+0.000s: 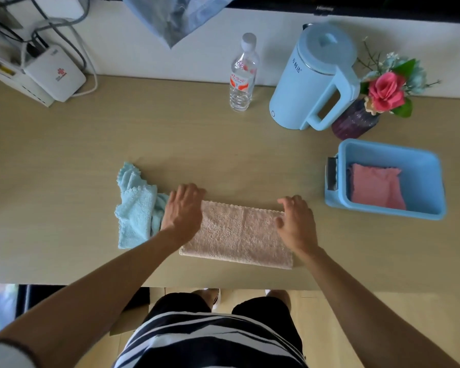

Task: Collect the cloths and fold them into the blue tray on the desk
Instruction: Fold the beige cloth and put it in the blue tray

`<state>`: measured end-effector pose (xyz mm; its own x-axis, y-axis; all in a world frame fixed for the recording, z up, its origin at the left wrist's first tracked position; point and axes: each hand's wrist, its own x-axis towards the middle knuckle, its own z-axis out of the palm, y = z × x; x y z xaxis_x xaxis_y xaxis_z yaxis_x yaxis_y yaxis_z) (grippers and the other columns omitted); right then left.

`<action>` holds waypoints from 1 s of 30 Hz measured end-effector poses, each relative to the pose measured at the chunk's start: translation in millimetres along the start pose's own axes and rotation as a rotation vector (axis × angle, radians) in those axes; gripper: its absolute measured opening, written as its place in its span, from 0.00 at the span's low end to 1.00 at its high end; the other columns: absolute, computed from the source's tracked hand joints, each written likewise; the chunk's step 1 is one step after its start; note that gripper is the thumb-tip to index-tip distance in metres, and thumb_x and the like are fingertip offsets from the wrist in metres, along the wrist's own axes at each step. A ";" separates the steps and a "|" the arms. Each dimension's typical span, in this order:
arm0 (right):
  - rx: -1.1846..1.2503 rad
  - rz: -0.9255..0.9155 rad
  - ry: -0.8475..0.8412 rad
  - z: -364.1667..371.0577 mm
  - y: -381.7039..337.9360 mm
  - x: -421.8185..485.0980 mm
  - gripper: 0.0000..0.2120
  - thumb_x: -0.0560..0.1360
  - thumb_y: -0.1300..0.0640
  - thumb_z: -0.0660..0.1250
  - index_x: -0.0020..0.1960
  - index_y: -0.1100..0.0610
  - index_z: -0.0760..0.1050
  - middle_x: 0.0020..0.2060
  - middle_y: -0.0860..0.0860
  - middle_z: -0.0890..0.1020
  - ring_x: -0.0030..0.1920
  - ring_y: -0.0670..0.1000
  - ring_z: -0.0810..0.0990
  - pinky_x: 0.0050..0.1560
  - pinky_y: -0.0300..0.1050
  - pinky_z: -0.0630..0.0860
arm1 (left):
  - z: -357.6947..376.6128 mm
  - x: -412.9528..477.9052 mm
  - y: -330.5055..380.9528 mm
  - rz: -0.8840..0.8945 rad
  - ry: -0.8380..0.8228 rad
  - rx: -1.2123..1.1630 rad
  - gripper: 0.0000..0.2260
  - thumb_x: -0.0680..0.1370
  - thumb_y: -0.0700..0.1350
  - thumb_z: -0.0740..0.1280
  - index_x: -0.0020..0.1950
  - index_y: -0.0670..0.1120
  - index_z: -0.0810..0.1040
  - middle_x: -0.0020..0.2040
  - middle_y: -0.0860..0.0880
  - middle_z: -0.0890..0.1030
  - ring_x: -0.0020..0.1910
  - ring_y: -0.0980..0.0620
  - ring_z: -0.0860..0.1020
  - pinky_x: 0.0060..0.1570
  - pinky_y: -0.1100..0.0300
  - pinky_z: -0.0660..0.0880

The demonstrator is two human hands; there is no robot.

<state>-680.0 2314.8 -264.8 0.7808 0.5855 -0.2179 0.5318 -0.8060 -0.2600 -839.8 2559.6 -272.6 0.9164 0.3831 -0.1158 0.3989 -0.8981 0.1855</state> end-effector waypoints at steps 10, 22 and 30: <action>-0.020 -0.262 -0.221 46.3 -17.9 -53.8 0.40 0.67 0.40 0.72 0.75 0.49 0.64 0.77 0.52 0.60 0.77 0.55 0.61 0.74 0.55 0.63 | 48.5 -59.4 24.9 0.230 -0.274 0.048 0.39 0.79 0.65 0.58 0.82 0.47 0.48 0.82 0.45 0.45 0.81 0.40 0.44 0.77 0.39 0.54; -0.093 0.028 -0.106 34.1 -6.7 -98.7 0.30 0.73 0.40 0.66 0.71 0.50 0.69 0.69 0.49 0.71 0.66 0.53 0.73 0.61 0.50 0.72 | 23.5 30.5 37.9 0.466 -0.294 0.374 0.39 0.80 0.57 0.62 0.82 0.49 0.40 0.81 0.43 0.37 0.80 0.40 0.37 0.77 0.39 0.39; 0.087 0.302 -0.074 27.4 -5.9 -88.9 0.27 0.72 0.51 0.71 0.69 0.51 0.68 0.62 0.50 0.73 0.63 0.54 0.73 0.59 0.51 0.73 | 28.7 -48.8 82.5 0.714 -0.427 0.189 0.27 0.75 0.50 0.69 0.72 0.45 0.67 0.75 0.41 0.65 0.73 0.41 0.62 0.72 0.47 0.62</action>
<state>-761.6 2269.9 -269.7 0.8715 0.3281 -0.3644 0.2469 -0.9357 -0.2520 -852.5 2460.6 -279.6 0.8396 -0.3696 -0.3981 -0.3172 -0.9285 0.1930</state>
